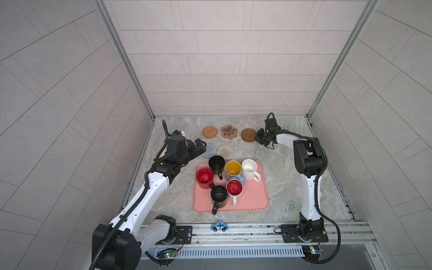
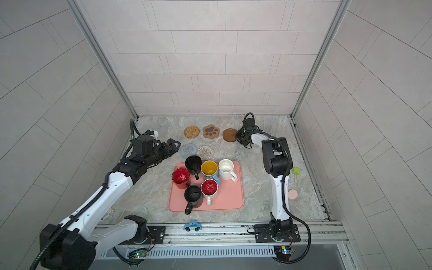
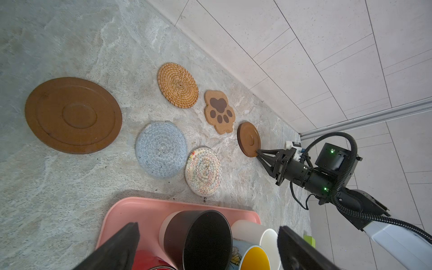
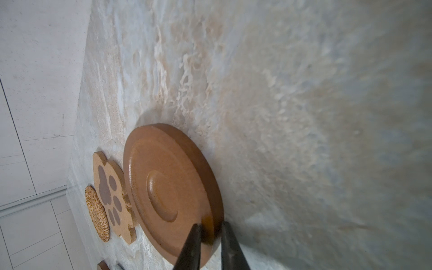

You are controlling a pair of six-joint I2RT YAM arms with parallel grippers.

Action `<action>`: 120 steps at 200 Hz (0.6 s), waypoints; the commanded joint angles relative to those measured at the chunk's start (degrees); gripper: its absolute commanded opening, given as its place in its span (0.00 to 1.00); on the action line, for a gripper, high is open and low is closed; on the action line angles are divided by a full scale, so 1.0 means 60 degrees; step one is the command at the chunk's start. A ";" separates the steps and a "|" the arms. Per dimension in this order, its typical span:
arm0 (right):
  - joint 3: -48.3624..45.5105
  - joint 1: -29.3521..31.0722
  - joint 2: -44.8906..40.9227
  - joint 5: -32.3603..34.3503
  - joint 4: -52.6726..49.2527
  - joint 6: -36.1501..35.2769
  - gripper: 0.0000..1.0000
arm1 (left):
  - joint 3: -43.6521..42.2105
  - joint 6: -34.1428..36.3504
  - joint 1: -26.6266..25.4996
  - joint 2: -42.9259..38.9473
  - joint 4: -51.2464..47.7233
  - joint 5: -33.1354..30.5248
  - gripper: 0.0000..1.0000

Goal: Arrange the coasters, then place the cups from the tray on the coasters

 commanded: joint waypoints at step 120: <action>-0.0176 0.0093 0.0163 0.0367 -0.0205 0.0287 0.22 | -0.0050 -0.0068 -0.0030 -0.0195 -0.0023 -0.0152 1.00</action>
